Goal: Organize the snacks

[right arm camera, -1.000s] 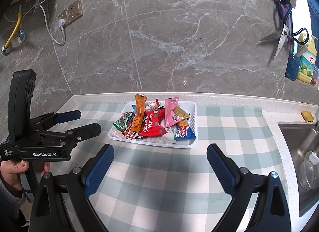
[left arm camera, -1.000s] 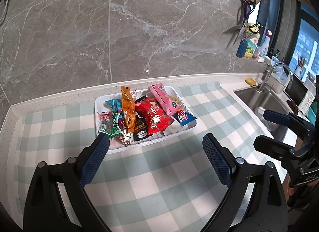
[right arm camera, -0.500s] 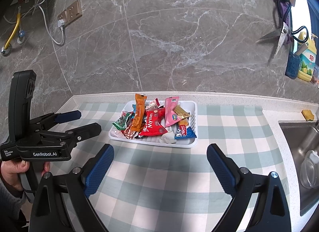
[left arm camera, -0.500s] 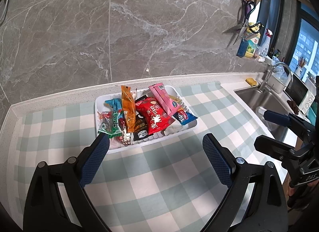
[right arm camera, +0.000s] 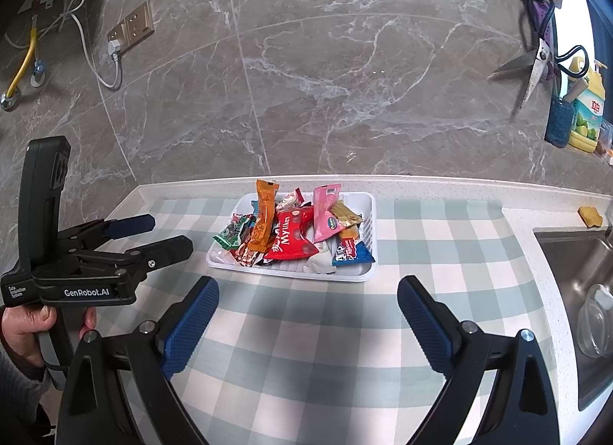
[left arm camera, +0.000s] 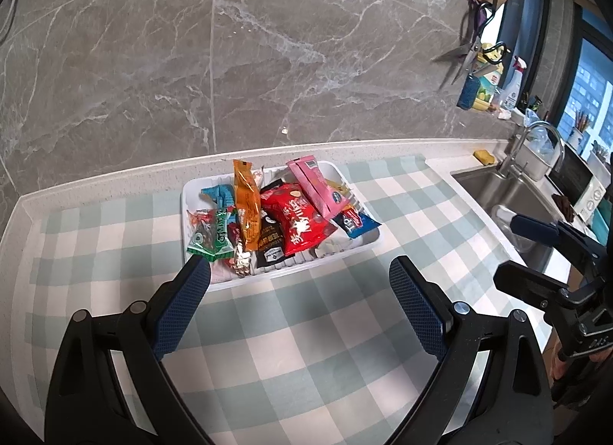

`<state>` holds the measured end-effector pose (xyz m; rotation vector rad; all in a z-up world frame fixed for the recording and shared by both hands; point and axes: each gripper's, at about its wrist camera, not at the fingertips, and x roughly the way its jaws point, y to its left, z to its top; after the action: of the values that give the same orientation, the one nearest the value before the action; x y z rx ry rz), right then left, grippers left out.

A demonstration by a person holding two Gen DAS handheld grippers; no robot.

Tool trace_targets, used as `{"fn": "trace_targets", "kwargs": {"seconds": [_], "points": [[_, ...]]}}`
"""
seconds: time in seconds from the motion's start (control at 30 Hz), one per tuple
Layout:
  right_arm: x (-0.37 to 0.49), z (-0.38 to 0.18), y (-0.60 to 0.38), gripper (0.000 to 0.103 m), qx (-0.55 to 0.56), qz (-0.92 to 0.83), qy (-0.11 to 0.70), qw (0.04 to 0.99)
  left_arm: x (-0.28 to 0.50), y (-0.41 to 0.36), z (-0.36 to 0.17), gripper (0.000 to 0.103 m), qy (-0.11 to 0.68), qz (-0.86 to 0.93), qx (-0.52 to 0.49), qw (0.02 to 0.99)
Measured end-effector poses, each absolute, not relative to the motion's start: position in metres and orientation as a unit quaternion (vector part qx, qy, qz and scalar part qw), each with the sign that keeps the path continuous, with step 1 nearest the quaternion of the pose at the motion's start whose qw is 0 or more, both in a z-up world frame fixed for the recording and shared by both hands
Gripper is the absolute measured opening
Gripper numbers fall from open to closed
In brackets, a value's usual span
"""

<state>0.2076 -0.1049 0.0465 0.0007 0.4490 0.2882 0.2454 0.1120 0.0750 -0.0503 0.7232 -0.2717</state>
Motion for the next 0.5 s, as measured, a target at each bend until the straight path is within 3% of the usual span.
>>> {"fn": "trace_targets", "kwargs": {"seconds": [0.27,0.5], "points": [[0.206,0.045,-0.108,0.096,0.01,0.14,0.223,0.965,0.238,0.105,0.087,0.095,0.311,-0.112,0.003,0.944],[0.206,0.043,-0.111,0.097,0.016,0.142,0.223,0.964,0.214,0.093,0.111,0.095,0.226,-0.066,0.056,0.97]]}}
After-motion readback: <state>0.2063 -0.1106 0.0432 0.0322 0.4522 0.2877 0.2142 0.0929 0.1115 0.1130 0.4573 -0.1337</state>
